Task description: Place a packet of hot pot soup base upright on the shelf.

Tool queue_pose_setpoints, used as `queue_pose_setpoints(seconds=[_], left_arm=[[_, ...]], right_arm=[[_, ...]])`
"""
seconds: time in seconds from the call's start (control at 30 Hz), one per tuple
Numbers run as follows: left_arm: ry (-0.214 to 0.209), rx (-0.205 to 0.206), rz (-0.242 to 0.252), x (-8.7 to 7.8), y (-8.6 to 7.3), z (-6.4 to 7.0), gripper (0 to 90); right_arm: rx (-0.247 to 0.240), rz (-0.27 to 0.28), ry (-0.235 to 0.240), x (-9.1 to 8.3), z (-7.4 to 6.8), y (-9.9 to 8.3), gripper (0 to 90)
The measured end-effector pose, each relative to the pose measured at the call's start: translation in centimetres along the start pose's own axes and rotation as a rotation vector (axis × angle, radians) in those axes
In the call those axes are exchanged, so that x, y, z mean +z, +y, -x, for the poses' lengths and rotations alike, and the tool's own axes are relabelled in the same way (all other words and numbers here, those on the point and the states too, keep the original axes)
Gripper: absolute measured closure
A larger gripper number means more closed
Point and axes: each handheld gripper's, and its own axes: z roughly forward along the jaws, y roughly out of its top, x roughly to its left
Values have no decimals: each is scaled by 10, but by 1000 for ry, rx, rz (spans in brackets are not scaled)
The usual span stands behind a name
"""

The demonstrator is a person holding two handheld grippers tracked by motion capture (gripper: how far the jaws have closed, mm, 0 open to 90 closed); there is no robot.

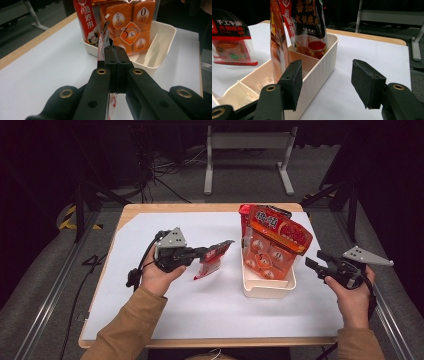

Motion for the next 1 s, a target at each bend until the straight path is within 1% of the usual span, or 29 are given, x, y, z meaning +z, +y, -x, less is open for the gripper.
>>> queue_pose_setpoints(seconds=[0.17, 0.2, 0.3, 0.37, 0.4, 0.5, 0.67, 0.9, 1.0], left_arm=[[-13, 4, 11, -6, 3, 1, 900], [-18, 0, 15, -8, 4, 2, 900], [-32, 16, 17, -12, 9, 5, 900], [-48, 16, 21, -15, 12, 10, 900], [-51, 27, 22, -16, 14, 11, 900], [-74, 40, 18, -18, 19, 14, 900], [-91, 67, 16, -23, 29, 18, 900], [-113, 91, 25, -28, 40, 22, 900], [-129, 131, 24, -29, 44, 24, 900]], right_arm=[[0, -4, 0, 0, 0, 0, 424], [0, -5, -1, 1, 1, 0, 424], [1, -12, -2, 1, 1, -1, 423], [5, -15, -1, 1, 2, -1, 423], [6, -16, 0, 2, 2, -2, 422], [5, -19, -3, 2, 3, -2, 423], [11, -21, -10, 0, 5, -1, 422], [16, -17, -11, -2, 7, -1, 422], [18, -17, -10, -2, 8, -1, 421]])
